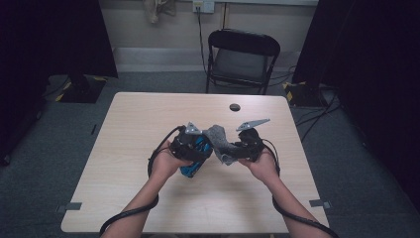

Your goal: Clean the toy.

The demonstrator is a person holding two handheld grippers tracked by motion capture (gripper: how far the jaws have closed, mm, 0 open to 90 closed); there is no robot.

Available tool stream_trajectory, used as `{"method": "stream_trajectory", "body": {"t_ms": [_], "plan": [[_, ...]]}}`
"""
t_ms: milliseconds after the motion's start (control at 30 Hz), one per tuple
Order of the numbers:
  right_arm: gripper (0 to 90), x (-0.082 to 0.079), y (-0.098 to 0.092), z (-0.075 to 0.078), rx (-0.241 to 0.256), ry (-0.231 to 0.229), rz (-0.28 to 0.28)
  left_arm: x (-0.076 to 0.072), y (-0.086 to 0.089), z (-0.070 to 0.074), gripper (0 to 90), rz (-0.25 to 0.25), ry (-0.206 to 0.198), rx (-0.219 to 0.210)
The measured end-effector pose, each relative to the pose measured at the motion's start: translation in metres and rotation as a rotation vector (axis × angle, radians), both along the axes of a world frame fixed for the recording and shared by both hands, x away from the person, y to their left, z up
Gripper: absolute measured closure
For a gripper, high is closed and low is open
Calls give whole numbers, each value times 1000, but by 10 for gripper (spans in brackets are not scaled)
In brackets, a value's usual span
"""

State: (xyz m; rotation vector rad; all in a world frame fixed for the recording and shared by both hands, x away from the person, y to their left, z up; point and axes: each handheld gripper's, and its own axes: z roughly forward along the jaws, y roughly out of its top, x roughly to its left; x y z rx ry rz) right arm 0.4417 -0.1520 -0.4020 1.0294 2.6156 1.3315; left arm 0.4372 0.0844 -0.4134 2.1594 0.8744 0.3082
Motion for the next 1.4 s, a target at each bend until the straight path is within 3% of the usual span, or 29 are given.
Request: {"method": "stream_trajectory", "body": {"t_ms": [400,567,800,867,1100,1400], "plan": [[706,-16,-7,-3,-14,2,19,5,9,7,256,40,-6,-1],[706,-14,-20,2,-19,-11,-45,0,13,11,255,35,-18,-8],[706,3,-36,18,-51,-18,-132,-6,7,13,255,9,-22,-15],[706,7,-35,21,-38,-8,-135,-7,4,12,255,3,-22,-22],[699,15,-26,28,-25,-60,-155,-10,-4,9,255,-17,-17,-25],[702,15,-5,32,16,-32,-146,-10,-5,10,255,-20,-19,-25]]}}
